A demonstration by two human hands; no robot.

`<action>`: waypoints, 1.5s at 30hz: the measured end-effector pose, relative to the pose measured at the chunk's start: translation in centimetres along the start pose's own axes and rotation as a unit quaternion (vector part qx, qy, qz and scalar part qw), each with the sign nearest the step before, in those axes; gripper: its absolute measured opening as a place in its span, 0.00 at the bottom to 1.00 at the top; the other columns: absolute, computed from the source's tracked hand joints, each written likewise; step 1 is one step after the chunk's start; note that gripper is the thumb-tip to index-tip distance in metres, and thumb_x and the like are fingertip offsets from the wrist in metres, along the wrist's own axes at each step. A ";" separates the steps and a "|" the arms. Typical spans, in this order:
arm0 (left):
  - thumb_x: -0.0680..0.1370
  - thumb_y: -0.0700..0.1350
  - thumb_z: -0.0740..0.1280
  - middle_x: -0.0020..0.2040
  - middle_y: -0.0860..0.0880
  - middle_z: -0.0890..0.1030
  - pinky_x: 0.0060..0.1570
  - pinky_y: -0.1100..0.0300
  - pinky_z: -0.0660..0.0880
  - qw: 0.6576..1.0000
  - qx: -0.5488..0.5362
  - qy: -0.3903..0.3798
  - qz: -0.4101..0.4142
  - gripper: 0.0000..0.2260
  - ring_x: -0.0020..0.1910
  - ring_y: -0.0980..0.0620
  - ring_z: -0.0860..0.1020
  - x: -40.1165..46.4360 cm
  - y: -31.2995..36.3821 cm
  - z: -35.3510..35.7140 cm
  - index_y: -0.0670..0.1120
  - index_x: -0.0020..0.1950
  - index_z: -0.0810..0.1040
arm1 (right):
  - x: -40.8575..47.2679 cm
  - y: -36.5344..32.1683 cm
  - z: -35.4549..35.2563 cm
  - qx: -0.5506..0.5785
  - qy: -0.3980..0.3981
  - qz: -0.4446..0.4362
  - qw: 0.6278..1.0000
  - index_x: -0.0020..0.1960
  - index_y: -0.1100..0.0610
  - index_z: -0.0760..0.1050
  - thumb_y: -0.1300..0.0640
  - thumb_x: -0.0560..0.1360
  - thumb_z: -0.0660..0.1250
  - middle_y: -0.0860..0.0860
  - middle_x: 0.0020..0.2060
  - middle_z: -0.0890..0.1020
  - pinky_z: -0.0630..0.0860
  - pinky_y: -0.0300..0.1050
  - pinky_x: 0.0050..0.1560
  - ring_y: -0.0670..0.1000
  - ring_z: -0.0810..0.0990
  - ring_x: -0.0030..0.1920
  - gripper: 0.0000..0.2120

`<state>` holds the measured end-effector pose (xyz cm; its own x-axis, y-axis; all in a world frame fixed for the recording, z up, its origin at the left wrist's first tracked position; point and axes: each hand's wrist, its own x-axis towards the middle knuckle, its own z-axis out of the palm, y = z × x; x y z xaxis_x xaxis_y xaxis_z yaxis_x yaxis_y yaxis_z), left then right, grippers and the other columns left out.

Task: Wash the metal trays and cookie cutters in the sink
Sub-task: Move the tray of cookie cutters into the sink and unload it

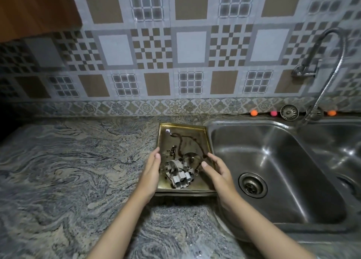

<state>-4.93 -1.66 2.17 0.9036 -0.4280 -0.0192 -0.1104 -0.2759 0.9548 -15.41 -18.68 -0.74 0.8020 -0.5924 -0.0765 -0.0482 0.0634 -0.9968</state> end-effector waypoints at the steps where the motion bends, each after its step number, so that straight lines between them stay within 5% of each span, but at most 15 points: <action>1: 0.83 0.55 0.46 0.76 0.53 0.59 0.70 0.53 0.56 1.000 0.005 -0.002 0.004 0.20 0.74 0.53 0.57 -0.2 0.5 0.4 0.55 0.75 0.59 | -0.2 -0.2 -0.5 0.005 0.004 0.002 1.000 0.63 0.40 0.73 0.39 0.65 0.72 0.44 0.66 0.74 0.67 0.54 0.70 0.47 0.71 0.67 0.27; 10: 0.83 0.45 0.54 0.74 0.54 0.61 0.66 0.64 0.53 0.995 -0.054 -0.073 0.034 0.19 0.70 0.60 0.58 -1.1 6.0 11.4 0.52 0.74 0.62 | -0.2 -1.5 -13.3 -0.004 0.031 -0.011 0.999 0.69 0.43 0.69 0.55 0.73 0.72 0.44 0.66 0.74 0.67 0.46 0.68 0.46 0.70 0.67 0.27; 13: 0.70 0.48 0.60 0.74 0.55 0.63 0.68 0.62 0.58 0.991 -0.068 -0.109 0.039 0.30 0.71 0.59 0.61 -1.6 7.3 17.9 0.55 0.73 0.62 | 0.7 -1.2 -20.6 -0.018 0.036 -0.012 0.999 0.67 0.39 0.69 0.53 0.71 0.73 0.44 0.67 0.73 0.67 0.55 0.70 0.47 0.71 0.68 0.27; 16: 0.64 0.46 0.68 0.72 0.56 0.67 0.64 0.58 0.69 0.979 -0.088 -0.182 0.028 0.36 0.65 0.57 0.72 -1.8 7.8 24.7 0.64 0.71 0.63 | 1.7 -1.4 -29.2 -0.040 0.036 -0.005 0.999 0.67 0.38 0.68 0.53 0.71 0.74 0.42 0.66 0.74 0.68 0.53 0.69 0.45 0.72 0.66 0.28; 19: 0.59 0.50 0.71 0.73 0.58 0.64 0.65 0.55 0.70 0.967 -0.081 -0.238 0.036 0.43 0.69 0.56 0.69 -2.2 8.9 31.5 0.65 0.72 0.59 | 2.9 -2.1 -37.5 -0.070 0.033 -0.010 0.997 0.66 0.36 0.67 0.49 0.70 0.75 0.41 0.67 0.72 0.68 0.53 0.69 0.44 0.70 0.67 0.29; 22: 0.58 0.48 0.70 0.73 0.63 0.61 0.62 0.61 0.71 0.960 -0.091 -0.259 0.047 0.46 0.70 0.63 0.64 -2.3 10.4 38.2 0.60 0.74 0.57 | 4.1 -2.2 -44.7 -0.094 0.038 -0.006 0.995 0.70 0.39 0.66 0.50 0.70 0.74 0.41 0.68 0.69 0.66 0.49 0.70 0.43 0.67 0.68 0.32; 26: 0.60 0.43 0.71 0.74 0.64 0.59 0.52 0.51 0.76 0.952 -0.110 -0.284 0.029 0.45 0.69 0.34 0.65 -1.5 10.7 45.7 0.67 0.73 0.59 | 6.3 -1.6 -52.7 -0.126 0.031 0.004 0.992 0.70 0.38 0.65 0.47 0.67 0.76 0.41 0.69 0.69 0.66 0.52 0.70 0.44 0.68 0.69 0.35; 27: 0.61 0.43 0.71 0.74 0.63 0.60 0.53 0.49 0.77 0.951 -0.108 -0.288 0.022 0.45 0.68 0.33 0.67 -1.2 10.6 47.3 0.67 0.72 0.59 | 6.8 -1.5 -54.2 -0.127 0.031 0.010 0.991 0.71 0.38 0.65 0.47 0.67 0.76 0.41 0.68 0.69 0.66 0.51 0.70 0.44 0.67 0.69 0.35; 30: 0.61 0.39 0.73 0.72 0.64 0.61 0.50 0.58 0.78 0.946 -0.120 -0.302 -0.002 0.47 0.63 0.54 0.74 -0.9 10.9 51.6 0.64 0.74 0.57 | 7.9 -0.3 -58.3 -0.130 0.025 0.028 0.991 0.70 0.39 0.65 0.45 0.65 0.77 0.41 0.68 0.69 0.66 0.47 0.68 0.45 0.67 0.69 0.37; 33: 0.66 0.36 0.73 0.69 0.67 0.60 0.60 0.62 0.74 0.942 -0.103 -0.319 -0.027 0.45 0.61 0.74 0.68 -0.2 10.3 55.2 0.62 0.74 0.55 | 8.8 1.4 -61.4 -0.117 0.010 0.055 0.992 0.67 0.34 0.66 0.37 0.58 0.77 0.43 0.68 0.71 0.69 0.51 0.68 0.45 0.70 0.67 0.40; 38: 0.65 0.32 0.71 0.70 0.56 0.67 0.58 0.60 0.74 0.926 -0.108 -0.349 -0.089 0.48 0.66 0.58 0.71 1.4 9.2 59.8 0.60 0.75 0.53 | 9.9 4.1 -65.1 -0.126 0.007 0.102 0.987 0.72 0.40 0.63 0.41 0.59 0.77 0.45 0.68 0.71 0.68 0.51 0.69 0.45 0.71 0.66 0.44; 42: 0.63 0.30 0.68 0.66 0.51 0.72 0.52 0.51 0.76 0.923 -0.103 -0.351 -0.121 0.49 0.56 0.51 0.79 2.0 8.4 62.7 0.59 0.76 0.50 | 10.9 6.2 -66.8 -0.142 -0.004 0.140 0.980 0.73 0.41 0.61 0.37 0.57 0.78 0.46 0.69 0.71 0.67 0.54 0.70 0.48 0.69 0.69 0.49; 45: 0.63 0.29 0.68 0.64 0.54 0.71 0.44 0.55 0.75 0.919 -0.088 -0.353 -0.149 0.51 0.55 0.49 0.79 2.6 7.5 64.3 0.59 0.77 0.48 | 12.0 7.5 -67.6 -0.152 -0.010 0.171 0.973 0.71 0.41 0.62 0.43 0.62 0.78 0.46 0.70 0.68 0.65 0.52 0.71 0.49 0.67 0.70 0.43</action>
<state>-30.03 -60.16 -9.74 0.3817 -0.8251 -0.4165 0.2236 -0.3548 0.9078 -46.40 -79.60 -10.66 0.7196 -0.5626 -0.4069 -0.4857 0.0110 -0.8741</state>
